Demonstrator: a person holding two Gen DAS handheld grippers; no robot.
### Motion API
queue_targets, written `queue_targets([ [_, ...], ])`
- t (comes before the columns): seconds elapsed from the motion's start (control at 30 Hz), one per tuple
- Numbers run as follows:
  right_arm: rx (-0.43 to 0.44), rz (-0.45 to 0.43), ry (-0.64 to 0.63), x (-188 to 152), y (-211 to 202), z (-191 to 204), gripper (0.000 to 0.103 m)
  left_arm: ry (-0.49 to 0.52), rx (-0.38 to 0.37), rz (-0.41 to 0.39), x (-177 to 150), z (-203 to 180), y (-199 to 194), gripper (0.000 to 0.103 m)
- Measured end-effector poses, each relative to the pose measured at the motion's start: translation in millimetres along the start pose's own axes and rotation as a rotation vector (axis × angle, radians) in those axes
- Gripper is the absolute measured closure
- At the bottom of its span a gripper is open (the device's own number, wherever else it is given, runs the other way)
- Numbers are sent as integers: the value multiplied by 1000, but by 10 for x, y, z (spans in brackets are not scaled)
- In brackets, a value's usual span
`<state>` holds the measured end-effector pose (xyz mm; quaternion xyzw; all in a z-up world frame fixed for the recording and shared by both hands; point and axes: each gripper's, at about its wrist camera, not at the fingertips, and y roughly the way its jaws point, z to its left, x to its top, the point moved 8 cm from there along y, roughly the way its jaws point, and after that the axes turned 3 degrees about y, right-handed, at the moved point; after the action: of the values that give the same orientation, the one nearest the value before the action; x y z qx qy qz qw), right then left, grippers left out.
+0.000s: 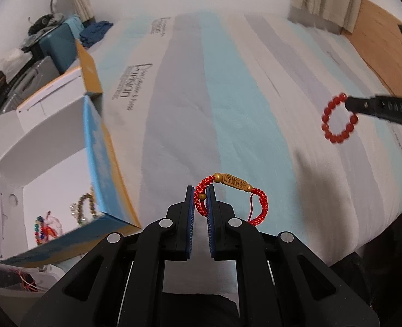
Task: Organize jewelry
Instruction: 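Carry the red cord bracelet and red bead bracelet into the white box with both tools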
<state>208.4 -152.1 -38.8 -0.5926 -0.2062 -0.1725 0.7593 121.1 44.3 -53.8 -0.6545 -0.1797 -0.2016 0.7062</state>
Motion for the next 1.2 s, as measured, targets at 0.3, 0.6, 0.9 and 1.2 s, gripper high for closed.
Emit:
queue_targets([
  [0.3, 62, -26, -83, 25, -191, 776, 90, -68, 43, -35, 86, 645, -269, 95],
  [0.6, 149, -27, -188, -6, -205, 1761, 90, -156, 117, -47, 15, 1475, -548, 95],
  [0.9, 265, -18, -319, -160, -227, 2914, 90, -254, 195, -37, -229, 2311, -732, 95],
  [1.2, 317, 57, -445, -529, 78, 3816, 90, -352, 230, 28, -599, 2969, -627, 95],
])
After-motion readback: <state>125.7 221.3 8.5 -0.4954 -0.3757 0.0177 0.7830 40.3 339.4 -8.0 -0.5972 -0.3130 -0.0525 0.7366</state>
